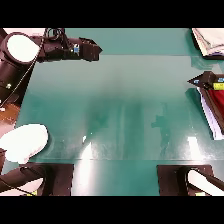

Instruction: Fold the shirts.

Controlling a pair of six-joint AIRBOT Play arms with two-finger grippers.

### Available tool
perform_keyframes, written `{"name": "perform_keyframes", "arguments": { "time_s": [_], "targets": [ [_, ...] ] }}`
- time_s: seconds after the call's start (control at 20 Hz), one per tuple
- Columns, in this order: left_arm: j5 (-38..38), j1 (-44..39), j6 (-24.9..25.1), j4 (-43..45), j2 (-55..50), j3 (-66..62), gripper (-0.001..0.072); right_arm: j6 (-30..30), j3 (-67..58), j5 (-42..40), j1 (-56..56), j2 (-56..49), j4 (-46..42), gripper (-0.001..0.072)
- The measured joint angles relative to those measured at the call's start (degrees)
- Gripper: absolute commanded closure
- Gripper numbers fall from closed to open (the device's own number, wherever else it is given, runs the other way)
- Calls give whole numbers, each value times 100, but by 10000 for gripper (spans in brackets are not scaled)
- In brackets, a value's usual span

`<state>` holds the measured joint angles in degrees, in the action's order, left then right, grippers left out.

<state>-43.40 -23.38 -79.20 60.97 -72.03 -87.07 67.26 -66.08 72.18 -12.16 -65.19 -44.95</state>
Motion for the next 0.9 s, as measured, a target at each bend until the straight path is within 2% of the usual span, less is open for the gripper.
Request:
{"name": "perform_keyframes", "arguments": {
  "time_s": [0.15, 0.35, 0.4, 0.45, 0.5, 0.7, 0.9],
  "targets": [
    [-308, 422, -22, 63, 258, 0, 681, 0, 0, 101, 0, 0, 22, 694],
    [-1545, 1617, -101, 800, 1021, 92, 680, 0, 0, 225, 0, 0, 33, 694],
    [-1878, 1958, -149, 1056, 1248, 195, 634, 0, 0, 243, 0, 0, 35, 694],
    [-2201, 2332, -201, 1335, 1495, 356, 310, 0, 0, 262, 0, 0, 35, 694],
    [-2476, 2669, -269, 1582, 1716, 544, 23, 0, 0, 264, 0, 0, 35, 694],
    [-3373, 3652, -636, 2157, 2326, 1655, 32, -2, 0, 293, 0, 0, 35, 694],
    [-3733, 3950, -846, 2470, 2503, 3086, 32, -2, 0, 304, 0, 0, 37, 694]
  ]
}}
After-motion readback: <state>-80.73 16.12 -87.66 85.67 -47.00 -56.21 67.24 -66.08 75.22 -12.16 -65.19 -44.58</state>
